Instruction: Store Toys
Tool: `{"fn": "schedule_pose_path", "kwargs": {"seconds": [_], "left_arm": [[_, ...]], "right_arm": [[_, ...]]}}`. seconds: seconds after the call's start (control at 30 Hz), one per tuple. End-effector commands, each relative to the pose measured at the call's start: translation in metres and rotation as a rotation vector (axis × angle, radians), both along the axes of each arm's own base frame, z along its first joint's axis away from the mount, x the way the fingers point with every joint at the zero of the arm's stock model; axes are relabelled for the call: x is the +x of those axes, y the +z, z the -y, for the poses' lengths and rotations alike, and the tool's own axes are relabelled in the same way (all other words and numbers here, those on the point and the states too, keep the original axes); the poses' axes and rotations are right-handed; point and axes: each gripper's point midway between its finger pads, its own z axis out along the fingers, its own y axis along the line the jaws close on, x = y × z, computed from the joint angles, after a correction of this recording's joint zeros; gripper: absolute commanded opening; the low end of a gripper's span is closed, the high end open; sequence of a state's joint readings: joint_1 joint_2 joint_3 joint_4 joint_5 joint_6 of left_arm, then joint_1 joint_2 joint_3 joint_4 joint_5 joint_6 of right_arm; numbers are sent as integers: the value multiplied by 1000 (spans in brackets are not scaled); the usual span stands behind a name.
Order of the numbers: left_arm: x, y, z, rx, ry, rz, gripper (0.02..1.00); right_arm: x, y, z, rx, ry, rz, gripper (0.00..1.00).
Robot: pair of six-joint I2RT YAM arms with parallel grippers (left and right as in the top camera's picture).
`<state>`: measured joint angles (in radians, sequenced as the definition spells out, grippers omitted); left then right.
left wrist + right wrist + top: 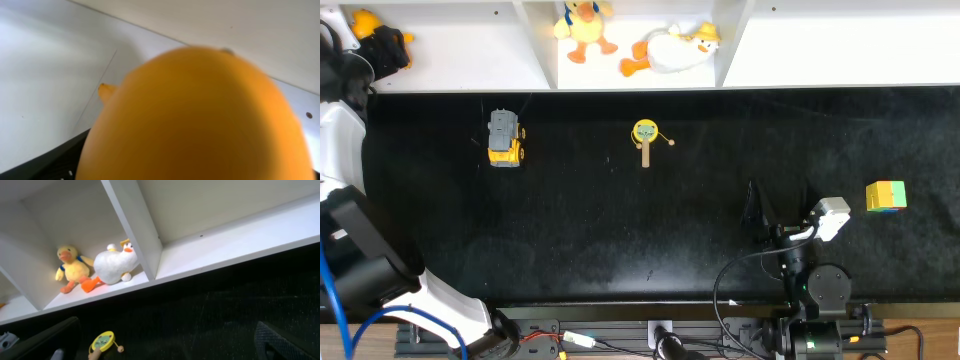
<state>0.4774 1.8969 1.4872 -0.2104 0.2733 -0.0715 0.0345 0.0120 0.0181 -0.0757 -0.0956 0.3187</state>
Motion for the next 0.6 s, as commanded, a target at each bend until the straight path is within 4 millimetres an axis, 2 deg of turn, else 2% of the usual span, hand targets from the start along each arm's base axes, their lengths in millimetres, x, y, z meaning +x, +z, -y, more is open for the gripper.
{"fn": "schedule_pose_path", "kwargs": {"seconds": [0.03, 0.2, 0.3, 0.43, 0.53, 0.6], "left_arm": [[4, 12, 2, -1, -16, 32, 996], [-3, 37, 6, 49, -41, 56, 998], [-19, 56, 11, 92, -57, 39, 998], [-56, 78, 15, 146, -35, -27, 998], [-89, 94, 28, 178, -61, -83, 998], [-111, 97, 39, 172, -77, -129, 998]], "right_arm": [[0, -3, 0, 7, -5, -1, 996], [0, -3, 0, 7, -5, -1, 991], [0, -3, 0, 7, -5, -1, 993], [0, -3, 0, 7, -5, -1, 996], [0, -3, 0, 7, -5, -1, 996], [0, -3, 0, 7, -5, -1, 996]]}}
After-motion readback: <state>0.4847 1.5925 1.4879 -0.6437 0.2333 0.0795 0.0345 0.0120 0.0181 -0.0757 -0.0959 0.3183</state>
